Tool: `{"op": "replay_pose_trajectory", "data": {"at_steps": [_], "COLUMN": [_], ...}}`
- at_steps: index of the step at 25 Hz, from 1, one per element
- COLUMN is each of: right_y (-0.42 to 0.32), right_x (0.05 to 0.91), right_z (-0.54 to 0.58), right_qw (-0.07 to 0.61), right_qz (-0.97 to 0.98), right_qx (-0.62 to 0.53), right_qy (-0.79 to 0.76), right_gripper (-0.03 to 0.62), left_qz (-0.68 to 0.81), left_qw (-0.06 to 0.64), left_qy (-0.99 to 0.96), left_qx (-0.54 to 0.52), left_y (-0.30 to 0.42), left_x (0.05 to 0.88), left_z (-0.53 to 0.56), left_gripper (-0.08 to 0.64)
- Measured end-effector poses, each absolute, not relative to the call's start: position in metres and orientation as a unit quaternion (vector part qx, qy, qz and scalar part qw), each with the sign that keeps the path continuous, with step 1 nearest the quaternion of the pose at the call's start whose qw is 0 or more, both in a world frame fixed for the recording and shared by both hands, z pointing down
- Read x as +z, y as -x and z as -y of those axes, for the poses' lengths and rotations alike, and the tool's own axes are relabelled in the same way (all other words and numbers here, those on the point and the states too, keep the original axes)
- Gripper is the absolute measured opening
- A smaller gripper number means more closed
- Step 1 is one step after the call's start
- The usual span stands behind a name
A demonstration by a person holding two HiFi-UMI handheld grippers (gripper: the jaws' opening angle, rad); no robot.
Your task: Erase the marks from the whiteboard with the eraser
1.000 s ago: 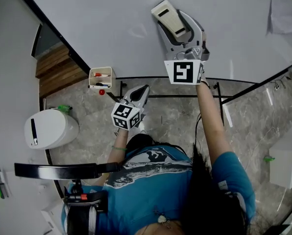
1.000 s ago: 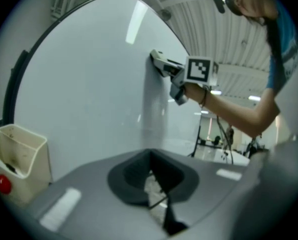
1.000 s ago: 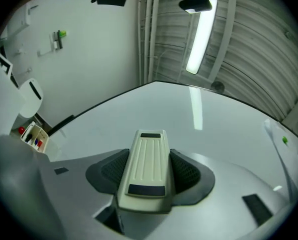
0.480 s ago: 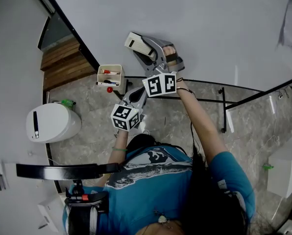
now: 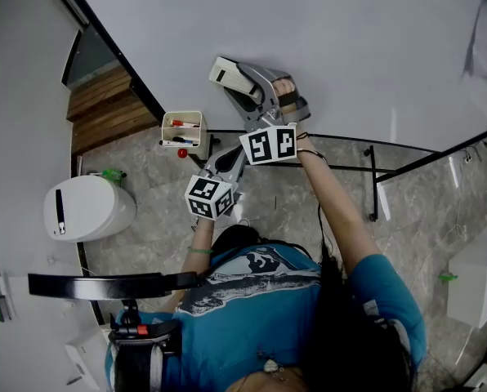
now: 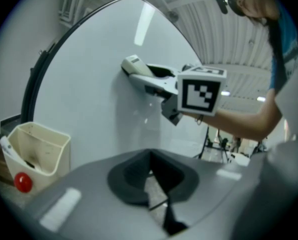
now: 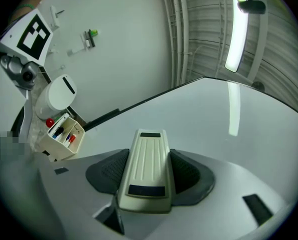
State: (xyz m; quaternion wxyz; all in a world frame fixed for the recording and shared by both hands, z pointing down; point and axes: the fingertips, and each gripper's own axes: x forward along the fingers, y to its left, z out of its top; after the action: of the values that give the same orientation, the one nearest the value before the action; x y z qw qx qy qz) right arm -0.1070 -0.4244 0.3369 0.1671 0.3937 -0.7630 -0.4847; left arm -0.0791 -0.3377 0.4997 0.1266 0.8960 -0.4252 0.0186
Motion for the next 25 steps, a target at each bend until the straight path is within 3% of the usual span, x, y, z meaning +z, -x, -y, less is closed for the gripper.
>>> {"op": "replay_pose_trajectory", "data": {"at_steps": [15, 25], "right_y": [-0.096, -0.21], "right_x": [0.164, 0.123], "right_z": [0.42, 0.417], "right_qw": [0.041, 0.014], "right_qz": [0.689, 0.648], "right_qx": [-0.452, -0.403], "right_qy": [-0.565, -0.646], "right_gripper": [0.262, 0.262], "left_qz": [0.384, 0.374], "left_qw": [0.133, 0.131], "left_qy": [-0.913, -0.918], "left_qx": [0.032, 0.031], "left_y": [0.042, 0.029], "left_x": [0.502, 0.496], "left_z": [0.326, 0.324], "left_gripper": [0.005, 0.005]}}
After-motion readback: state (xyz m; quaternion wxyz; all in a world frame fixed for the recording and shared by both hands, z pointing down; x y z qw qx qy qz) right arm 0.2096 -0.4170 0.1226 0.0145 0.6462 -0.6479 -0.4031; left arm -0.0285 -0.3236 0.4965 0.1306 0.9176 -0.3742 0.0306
